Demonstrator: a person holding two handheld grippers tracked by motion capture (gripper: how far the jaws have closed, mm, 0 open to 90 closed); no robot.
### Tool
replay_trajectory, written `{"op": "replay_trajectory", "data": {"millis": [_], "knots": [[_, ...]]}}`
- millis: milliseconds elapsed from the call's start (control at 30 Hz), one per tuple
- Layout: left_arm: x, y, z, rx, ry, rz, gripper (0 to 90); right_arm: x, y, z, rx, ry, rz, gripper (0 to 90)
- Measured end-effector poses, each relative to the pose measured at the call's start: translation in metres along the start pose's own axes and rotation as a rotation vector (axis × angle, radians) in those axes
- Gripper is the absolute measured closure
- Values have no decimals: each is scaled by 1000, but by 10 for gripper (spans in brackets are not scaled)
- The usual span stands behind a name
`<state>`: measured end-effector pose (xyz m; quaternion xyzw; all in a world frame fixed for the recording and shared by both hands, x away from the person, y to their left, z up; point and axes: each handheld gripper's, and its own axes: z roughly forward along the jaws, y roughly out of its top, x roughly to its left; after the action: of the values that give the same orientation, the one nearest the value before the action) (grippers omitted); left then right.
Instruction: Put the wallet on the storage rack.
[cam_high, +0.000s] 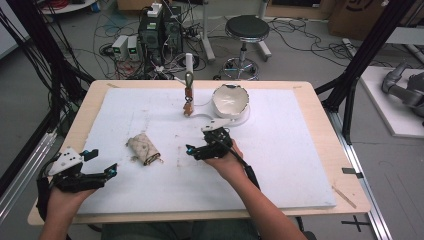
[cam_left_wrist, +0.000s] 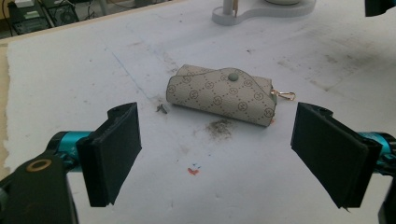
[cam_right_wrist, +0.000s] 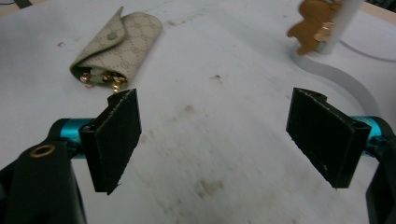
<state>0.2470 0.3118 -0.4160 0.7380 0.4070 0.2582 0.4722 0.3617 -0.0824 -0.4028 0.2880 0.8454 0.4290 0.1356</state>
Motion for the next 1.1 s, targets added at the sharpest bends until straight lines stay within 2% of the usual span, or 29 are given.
{"op": "replay_trajectory", "data": {"millis": [200, 500, 533, 800, 1100], "knots": [[1, -3, -2, 5, 7, -8, 160, 20, 17, 25, 12, 34, -31, 182], [2, -4, -3, -1, 9, -16, 160, 40, 34, 52, 43, 44, -43, 182], [2, -4, -3, 1, 9, -13, 160, 42, 35, 55, 44, 42, -58, 182], [2, -3, -2, 0, 7, -14, 160, 55, 37, 81, 72, 46, -41, 182], [4, -4, -3, -1, 9, -16, 160, 69, 37, 100, 93, 64, -29, 182]]}}
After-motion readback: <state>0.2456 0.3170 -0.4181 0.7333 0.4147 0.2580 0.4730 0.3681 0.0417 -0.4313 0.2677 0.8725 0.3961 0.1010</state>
